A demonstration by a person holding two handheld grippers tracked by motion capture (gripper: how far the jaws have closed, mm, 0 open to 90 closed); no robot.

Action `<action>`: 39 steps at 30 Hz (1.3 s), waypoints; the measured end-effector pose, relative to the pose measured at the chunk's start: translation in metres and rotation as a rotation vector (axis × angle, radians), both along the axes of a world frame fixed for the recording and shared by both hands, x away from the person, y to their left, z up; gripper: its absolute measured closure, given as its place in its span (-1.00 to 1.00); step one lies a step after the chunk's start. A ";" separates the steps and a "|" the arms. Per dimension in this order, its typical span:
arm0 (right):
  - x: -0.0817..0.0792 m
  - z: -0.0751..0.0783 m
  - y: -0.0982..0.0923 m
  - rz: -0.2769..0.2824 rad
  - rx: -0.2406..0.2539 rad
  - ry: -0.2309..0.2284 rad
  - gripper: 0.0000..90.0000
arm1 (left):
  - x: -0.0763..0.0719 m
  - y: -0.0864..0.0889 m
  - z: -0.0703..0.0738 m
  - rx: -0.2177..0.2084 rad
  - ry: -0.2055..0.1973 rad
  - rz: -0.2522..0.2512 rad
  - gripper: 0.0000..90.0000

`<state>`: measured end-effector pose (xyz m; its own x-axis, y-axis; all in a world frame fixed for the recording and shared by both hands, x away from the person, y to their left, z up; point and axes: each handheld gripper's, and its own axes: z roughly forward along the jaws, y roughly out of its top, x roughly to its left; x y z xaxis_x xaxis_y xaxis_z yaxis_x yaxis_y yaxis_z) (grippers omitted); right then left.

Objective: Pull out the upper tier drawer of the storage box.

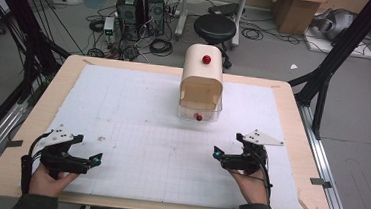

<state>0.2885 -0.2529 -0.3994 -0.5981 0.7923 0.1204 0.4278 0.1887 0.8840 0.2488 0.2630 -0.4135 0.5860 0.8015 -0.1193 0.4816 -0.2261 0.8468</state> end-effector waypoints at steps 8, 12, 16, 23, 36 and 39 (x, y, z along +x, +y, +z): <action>-0.004 -0.004 -0.013 -0.023 0.001 0.002 -0.98 | -0.001 0.001 0.000 -0.002 0.004 0.004 -0.96; -0.006 -0.007 -0.017 -0.021 -0.011 0.008 -0.98 | -0.001 0.002 -0.001 -0.004 0.007 0.007 -0.96; -0.011 -0.008 -0.021 -0.030 0.003 0.009 -0.98 | -0.002 0.003 -0.001 -0.005 0.008 0.012 -0.96; -0.016 -0.010 -0.029 -0.037 0.000 0.010 -0.98 | -0.002 0.005 -0.001 -0.004 0.012 0.009 -0.96; -0.029 -0.012 -0.040 -0.052 0.000 0.011 -0.98 | -0.004 0.006 0.000 -0.017 0.009 0.009 -0.96; -0.031 -0.013 -0.041 -0.056 -0.012 0.005 -0.98 | -0.004 0.007 0.001 -0.017 0.007 0.011 -0.96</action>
